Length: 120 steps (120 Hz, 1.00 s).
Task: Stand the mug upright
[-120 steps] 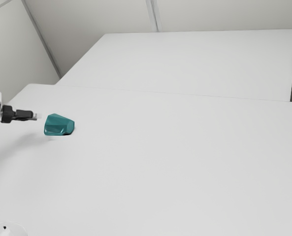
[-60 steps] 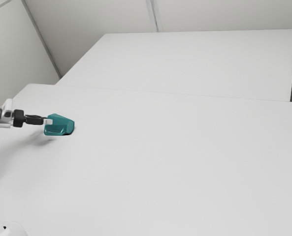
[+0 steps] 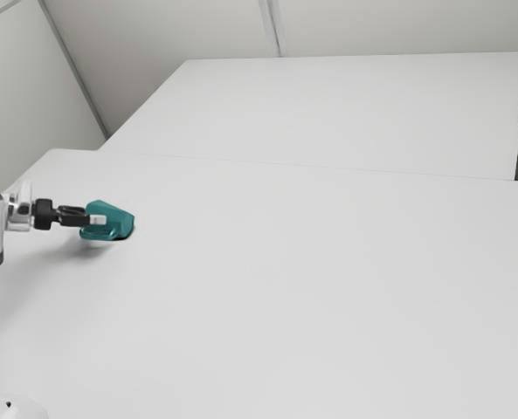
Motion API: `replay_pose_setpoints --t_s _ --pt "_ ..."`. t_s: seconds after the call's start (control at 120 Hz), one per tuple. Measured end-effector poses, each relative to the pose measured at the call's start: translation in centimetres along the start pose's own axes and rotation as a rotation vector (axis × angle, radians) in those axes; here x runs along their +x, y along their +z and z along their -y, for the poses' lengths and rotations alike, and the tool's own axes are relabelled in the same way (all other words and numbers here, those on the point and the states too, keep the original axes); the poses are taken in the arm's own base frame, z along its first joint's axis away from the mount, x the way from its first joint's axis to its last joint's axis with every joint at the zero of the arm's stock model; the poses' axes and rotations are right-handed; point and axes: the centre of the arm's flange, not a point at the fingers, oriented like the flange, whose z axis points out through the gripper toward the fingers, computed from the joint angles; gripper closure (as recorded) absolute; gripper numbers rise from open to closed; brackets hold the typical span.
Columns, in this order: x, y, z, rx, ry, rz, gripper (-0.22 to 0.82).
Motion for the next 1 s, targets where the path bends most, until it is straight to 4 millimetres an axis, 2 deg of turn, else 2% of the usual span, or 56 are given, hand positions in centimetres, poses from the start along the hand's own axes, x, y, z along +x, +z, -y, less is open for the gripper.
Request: replay_pose_setpoints --t_s 0.233,0.383,0.492,0.575,0.833,0.917,1.0 --pt "3.3 0.9 -1.5 -0.014 0.074 -0.014 0.43" --pt "4.0 1.2 -1.8 -0.017 0.091 -0.022 0.61" --pt "4.4 1.4 -2.0 -0.016 0.097 -0.030 0.69" --pt "4.6 1.5 -2.0 -0.013 0.100 -0.032 0.73" --pt "7.0 1.1 -3.0 0.010 0.141 -0.026 0.77" --pt "9.1 1.8 -4.9 0.015 0.173 0.009 0.78" --pt "10.5 2.9 -7.2 0.018 0.186 0.052 0.78"
